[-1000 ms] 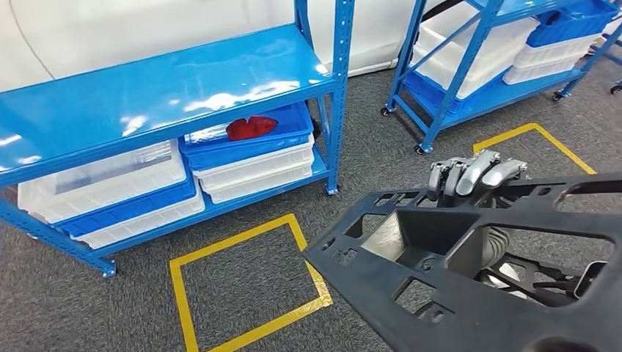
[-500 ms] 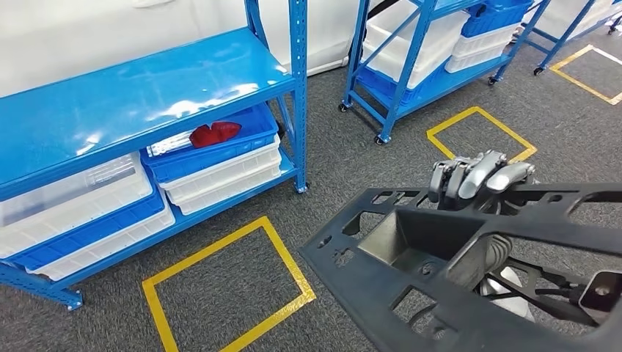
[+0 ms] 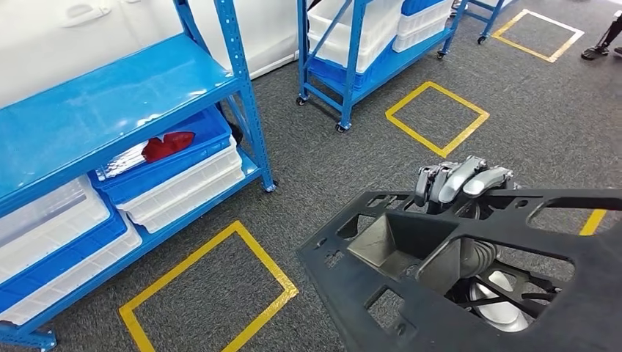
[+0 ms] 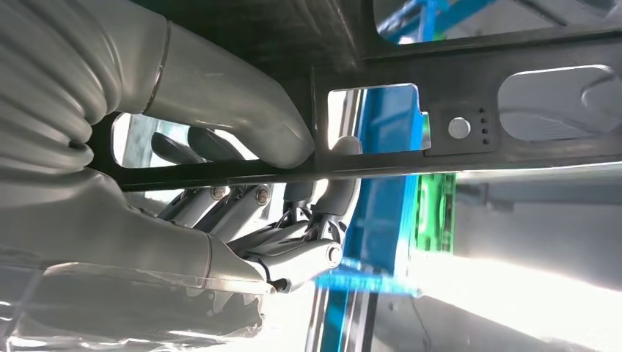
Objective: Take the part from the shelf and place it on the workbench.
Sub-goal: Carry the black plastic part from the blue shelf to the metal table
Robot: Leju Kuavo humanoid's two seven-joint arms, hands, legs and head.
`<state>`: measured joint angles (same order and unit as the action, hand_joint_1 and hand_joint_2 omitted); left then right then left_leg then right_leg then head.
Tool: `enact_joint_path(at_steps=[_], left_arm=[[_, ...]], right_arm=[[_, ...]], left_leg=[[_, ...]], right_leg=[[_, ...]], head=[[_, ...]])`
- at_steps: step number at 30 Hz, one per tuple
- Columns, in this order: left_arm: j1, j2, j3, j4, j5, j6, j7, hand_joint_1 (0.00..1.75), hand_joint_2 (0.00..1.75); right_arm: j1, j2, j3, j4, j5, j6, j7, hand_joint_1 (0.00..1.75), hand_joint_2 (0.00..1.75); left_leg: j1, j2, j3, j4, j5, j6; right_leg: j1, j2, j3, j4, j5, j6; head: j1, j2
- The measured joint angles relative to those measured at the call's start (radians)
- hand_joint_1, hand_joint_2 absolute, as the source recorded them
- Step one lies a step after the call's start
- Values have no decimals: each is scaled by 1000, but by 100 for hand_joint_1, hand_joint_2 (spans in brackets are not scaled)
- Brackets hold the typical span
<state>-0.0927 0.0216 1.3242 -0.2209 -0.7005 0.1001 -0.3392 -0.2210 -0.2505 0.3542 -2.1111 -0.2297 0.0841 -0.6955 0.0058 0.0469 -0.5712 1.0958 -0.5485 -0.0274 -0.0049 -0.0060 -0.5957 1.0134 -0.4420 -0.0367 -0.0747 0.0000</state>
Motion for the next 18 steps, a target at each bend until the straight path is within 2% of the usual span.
enact_joint_path(at_steps=[1,2,3,4,5,6,8,9,10,12,13,14,16,17,18], left_arm=[[4,0,1,0,1,5,1,0,175],[8,-1,2,0,2,9,1,0,175],[12,-2,3,0,2,12,0,0,175],[14,-3,4,0,3,14,0,0,175],[16,-5,4,0,3,15,-1,0,175],[16,-6,5,0,2,16,-1,0,175],[17,-7,5,0,-3,16,0,0,175],[17,-8,5,0,-7,15,0,0,175],[18,-8,5,0,-11,15,-1,0,175],[19,-12,4,0,-19,19,-2,0,175],[19,-15,4,0,-23,22,-1,0,175],[19,-18,3,0,-26,25,1,0,175],[21,-24,2,0,-33,30,10,0,175],[23,-27,0,0,-38,31,15,0,175],[24,-29,-1,0,-43,32,20,0,175]], right_arm=[[1,0,-1,1,-4,6,0,175,175],[3,0,-1,2,-8,12,0,175,175],[5,0,-2,4,-13,16,0,175,175],[7,0,-2,6,-15,19,0,175,175],[8,0,-3,7,-17,20,0,175,175],[9,-1,-4,8,-17,19,0,175,175],[13,-2,-11,8,-20,15,0,175,175],[20,-4,-16,7,-23,13,0,175,175],[32,-7,-25,4,-28,12,0,175,175],[62,-16,-51,-6,-38,27,0,175,175],[75,-19,-70,-12,-41,42,0,175,175],[83,-21,-87,-15,-41,57,0,175,175],[92,-22,-112,-18,-36,73,-1,175,175],[96,-22,-119,-18,-32,70,-1,175,175],[102,-22,-125,-18,-26,63,0,175,175]], left_leg=[[1,-23,-30,68,-36,-2],[1,-34,-61,137,-65,-4],[1,-39,-83,185,-78,-4],[1,-41,-87,193,-68,-2],[1,-45,-72,160,-39,1],[1,-56,-41,94,0,6],[3,-109,20,-39,53,17],[3,-129,37,-77,62,21],[2,-141,43,-93,61,24],[2,-119,48,-105,67,30],[3,-106,51,-114,73,35],[5,-89,54,-123,79,41],[3,-55,57,-132,84,48],[1,-38,56,-131,84,49],[0,-21,55,-130,83,49]], right_leg=[[0,12,-3,0,2,-4],[1,25,-5,0,4,-5],[2,40,-7,1,5,-6],[3,54,-8,2,7,-6],[3,69,-8,4,7,-5],[4,83,-8,6,8,-4],[3,108,-12,9,10,2],[1,120,-15,10,13,7],[-2,132,-20,10,16,14],[-6,151,-25,8,22,29],[-5,139,-30,15,16,34],[-2,113,-42,38,0,39],[1,45,-94,146,-63,45],[-2,27,-126,214,-95,48],[-6,18,-150,267,-113,52]], head=[[0,0],[0,0],[0,0],[0,0],[0,0],[0,0],[1,0],[2,0],[2,0],[3,0],[5,0],[8,0],[14,0],[15,0],[15,0]])
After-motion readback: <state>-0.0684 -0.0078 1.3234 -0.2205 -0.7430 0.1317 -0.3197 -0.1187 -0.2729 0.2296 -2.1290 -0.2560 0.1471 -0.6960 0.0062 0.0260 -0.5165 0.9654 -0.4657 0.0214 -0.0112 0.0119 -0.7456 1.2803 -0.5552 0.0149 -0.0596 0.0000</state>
